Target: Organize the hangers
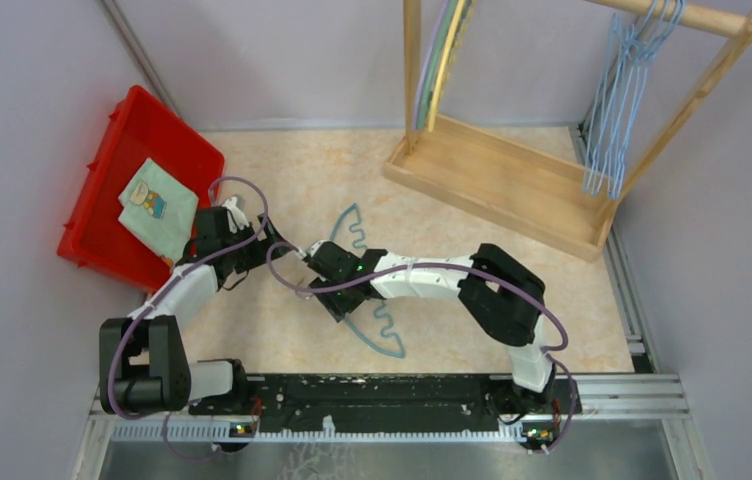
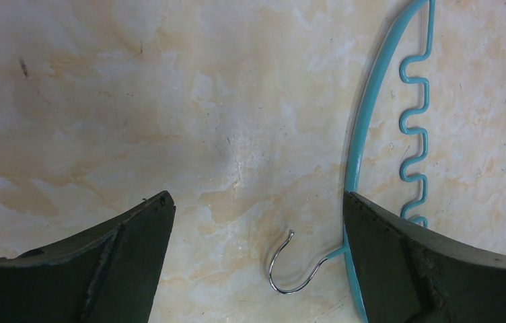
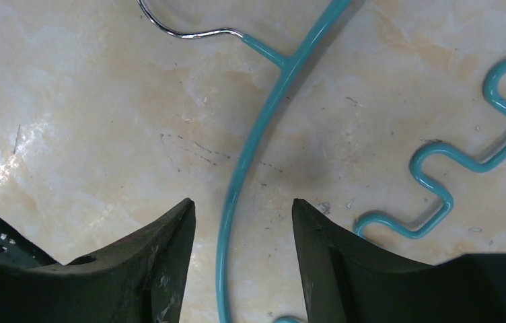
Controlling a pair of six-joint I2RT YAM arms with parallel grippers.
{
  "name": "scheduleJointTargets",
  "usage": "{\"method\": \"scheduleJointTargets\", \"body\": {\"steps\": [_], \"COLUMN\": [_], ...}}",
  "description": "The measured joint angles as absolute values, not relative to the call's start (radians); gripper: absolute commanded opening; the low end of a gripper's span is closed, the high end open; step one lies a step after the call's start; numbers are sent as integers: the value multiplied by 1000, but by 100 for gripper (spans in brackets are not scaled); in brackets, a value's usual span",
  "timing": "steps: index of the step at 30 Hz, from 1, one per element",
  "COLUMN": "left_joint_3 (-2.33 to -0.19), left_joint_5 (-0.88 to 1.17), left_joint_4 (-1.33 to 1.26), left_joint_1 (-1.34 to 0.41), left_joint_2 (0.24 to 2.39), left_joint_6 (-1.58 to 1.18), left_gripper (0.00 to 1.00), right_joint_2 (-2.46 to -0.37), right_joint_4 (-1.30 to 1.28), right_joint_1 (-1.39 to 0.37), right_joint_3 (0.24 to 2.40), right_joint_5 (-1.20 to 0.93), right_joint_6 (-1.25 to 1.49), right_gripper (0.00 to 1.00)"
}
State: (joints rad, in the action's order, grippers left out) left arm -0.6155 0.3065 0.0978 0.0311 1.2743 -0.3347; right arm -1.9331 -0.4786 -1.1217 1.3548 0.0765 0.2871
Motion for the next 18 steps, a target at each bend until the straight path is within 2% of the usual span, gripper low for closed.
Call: {"method": "scheduleJointTargets", "body": {"steps": [8, 10, 12, 18], "left_joint_3": [-616, -616, -616, -616], "left_joint_5": [307, 307, 307, 308], "left_joint_4": [98, 97, 98, 98], "left_joint_1": [31, 31, 31, 31], "left_joint_2": [1274, 1274, 1274, 1274], "left_joint_6": [-335, -335, -335, -334], "left_gripper": [100, 100, 100, 99], "right_joint_2": [-1982, -1982, -1981, -1969], "right_joint_4": [-427, -423, -415, -403], "right_joint_1": [-1124, -1125, -1125, -1121], "right_joint_3": [1350, 1348, 1341, 1323], "right_joint_5": [77, 84, 96, 102], "right_joint_6": [312, 320, 328, 363], "right_gripper": [46, 31, 0, 0]}}
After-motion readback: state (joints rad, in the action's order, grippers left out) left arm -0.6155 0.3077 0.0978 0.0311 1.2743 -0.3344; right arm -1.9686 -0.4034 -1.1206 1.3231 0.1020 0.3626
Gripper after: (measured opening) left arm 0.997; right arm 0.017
